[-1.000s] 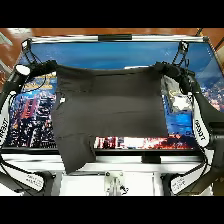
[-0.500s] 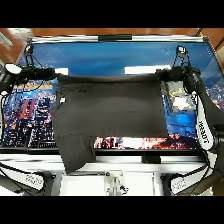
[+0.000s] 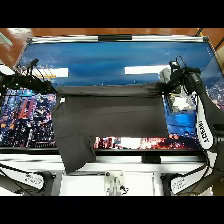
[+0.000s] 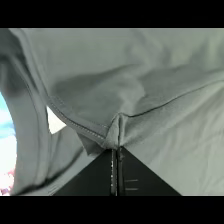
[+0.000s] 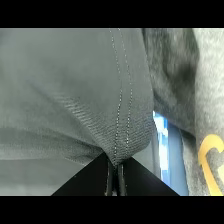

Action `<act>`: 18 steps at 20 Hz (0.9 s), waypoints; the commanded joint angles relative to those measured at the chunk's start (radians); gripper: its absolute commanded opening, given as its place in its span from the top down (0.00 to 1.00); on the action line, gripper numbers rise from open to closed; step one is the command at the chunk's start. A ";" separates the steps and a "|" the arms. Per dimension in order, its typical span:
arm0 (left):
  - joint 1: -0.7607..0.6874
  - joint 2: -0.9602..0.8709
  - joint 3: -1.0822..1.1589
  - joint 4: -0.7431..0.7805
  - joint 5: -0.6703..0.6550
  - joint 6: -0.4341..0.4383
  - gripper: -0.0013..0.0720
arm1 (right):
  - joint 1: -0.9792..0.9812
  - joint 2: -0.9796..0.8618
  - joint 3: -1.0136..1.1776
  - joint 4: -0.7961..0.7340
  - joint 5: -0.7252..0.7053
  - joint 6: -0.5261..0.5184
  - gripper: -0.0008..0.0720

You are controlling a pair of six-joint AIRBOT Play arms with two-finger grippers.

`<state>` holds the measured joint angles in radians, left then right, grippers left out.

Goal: Fold the shirts.

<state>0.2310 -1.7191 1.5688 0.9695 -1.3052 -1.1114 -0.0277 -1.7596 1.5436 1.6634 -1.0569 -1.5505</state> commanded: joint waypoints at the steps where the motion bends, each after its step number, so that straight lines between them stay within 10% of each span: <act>1: -0.010 -0.029 -0.001 0.029 -0.103 -0.020 0.94 | -0.003 -0.014 0.000 -0.018 -0.040 0.005 0.90; 13: -0.018 -0.053 0.000 0.112 -0.072 -0.054 0.94 | -0.009 -0.037 0.000 -0.012 -0.077 0.006 0.90; 15: -0.019 -0.052 0.000 0.112 -0.084 -0.054 0.93 | -0.009 -0.036 0.001 0.003 -0.076 0.005 0.74; 17: -0.017 -0.050 0.001 0.113 -0.136 -0.058 0.48 | -0.010 -0.014 0.010 0.002 -0.119 -0.029 0.56; 18: -0.011 -0.047 0.003 0.121 -0.162 -0.076 0.44 | -0.010 0.006 0.022 0.001 -0.159 -0.075 0.50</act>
<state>0.2161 -1.7699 1.5692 1.0828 -1.4082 -1.1675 -0.0387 -1.7786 1.5513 1.6527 -1.1538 -1.5608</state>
